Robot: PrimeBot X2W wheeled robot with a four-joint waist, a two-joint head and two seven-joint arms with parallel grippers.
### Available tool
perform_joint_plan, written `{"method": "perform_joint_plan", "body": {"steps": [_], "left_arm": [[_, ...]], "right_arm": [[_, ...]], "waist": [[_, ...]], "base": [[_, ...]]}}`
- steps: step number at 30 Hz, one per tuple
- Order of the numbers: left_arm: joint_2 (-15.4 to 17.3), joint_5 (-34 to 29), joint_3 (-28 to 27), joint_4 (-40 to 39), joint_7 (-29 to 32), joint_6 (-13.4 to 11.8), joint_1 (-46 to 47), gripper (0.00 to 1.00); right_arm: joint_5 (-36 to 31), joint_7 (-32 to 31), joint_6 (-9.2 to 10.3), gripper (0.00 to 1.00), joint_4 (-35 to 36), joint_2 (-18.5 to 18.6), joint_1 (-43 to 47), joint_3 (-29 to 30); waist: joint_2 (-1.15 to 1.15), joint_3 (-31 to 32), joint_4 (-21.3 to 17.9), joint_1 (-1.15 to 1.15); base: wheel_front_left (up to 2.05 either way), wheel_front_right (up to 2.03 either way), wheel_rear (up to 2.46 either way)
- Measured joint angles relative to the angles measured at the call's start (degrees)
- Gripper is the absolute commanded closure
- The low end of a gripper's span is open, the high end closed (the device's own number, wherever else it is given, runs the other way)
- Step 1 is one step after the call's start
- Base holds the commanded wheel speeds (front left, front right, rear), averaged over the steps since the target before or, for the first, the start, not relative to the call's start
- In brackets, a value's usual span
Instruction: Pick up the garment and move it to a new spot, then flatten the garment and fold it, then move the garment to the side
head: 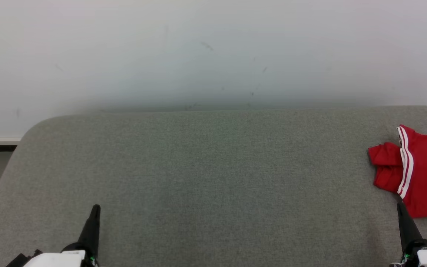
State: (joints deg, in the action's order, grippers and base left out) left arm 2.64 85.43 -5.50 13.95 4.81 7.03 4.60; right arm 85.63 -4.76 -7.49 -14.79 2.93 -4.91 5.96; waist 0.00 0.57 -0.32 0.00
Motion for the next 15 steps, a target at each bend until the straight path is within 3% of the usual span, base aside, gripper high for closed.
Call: {"method": "perform_joint_plan", "body": {"steps": [15], "left_arm": [[0.0,5.9,-0.9,0.1,1.5,0.2,1.2,1.0]], "right_arm": [[5.7,-1.7,0.0,1.0,0.5,-0.1,-0.9,0.4]], "waist": [[0.0,-0.7,0.3,0.0]], "base": [[0.0,0.0,0.0]]}}
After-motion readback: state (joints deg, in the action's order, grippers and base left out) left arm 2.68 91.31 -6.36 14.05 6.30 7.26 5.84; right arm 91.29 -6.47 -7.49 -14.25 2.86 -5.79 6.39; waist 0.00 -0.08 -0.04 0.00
